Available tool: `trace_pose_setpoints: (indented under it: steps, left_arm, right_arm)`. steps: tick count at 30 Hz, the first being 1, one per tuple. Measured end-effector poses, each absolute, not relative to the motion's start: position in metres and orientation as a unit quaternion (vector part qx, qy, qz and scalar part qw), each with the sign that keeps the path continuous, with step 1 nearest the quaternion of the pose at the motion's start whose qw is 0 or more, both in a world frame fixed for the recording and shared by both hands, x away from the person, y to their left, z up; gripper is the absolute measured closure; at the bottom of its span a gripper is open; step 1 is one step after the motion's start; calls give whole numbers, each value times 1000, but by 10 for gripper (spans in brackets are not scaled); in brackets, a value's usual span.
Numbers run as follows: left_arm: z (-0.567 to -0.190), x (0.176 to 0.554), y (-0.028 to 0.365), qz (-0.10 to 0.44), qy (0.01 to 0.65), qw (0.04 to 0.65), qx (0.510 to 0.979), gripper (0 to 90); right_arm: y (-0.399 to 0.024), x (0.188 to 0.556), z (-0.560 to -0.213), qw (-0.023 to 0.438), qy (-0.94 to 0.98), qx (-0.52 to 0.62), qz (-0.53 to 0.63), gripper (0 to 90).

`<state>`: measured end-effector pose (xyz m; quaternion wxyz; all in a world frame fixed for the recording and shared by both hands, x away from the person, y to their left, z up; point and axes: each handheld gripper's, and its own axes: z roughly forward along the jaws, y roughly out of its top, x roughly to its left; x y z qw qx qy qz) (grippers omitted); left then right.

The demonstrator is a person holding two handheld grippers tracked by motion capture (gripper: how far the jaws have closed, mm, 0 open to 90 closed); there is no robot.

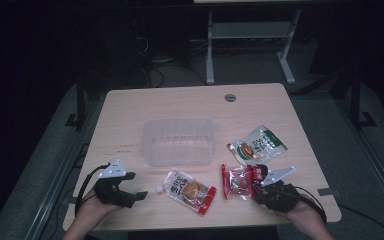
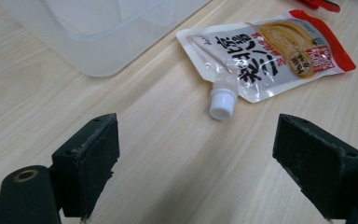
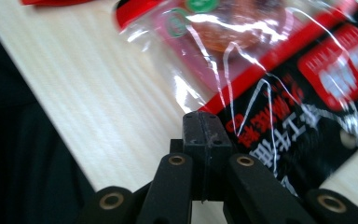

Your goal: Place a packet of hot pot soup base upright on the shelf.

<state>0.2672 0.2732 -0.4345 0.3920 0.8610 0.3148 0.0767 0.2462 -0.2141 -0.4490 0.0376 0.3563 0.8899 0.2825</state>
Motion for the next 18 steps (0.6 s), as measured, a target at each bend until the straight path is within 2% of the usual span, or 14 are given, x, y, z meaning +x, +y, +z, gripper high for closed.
trace_pose_setpoints:
  steps: [7,13,18]
  left_arm:
    - [-432,264,268,71,310,395,862,183]
    - [-426,259,257,63,302,406,860,361]
    - [-418,256,235,46,274,414,867,597]
  right_arm:
    - [-230,255,-449,52,877,385,283,897]
    - [-241,256,-444,40,862,393,317,895]
    - [-254,258,-438,48,841,414,345,750]
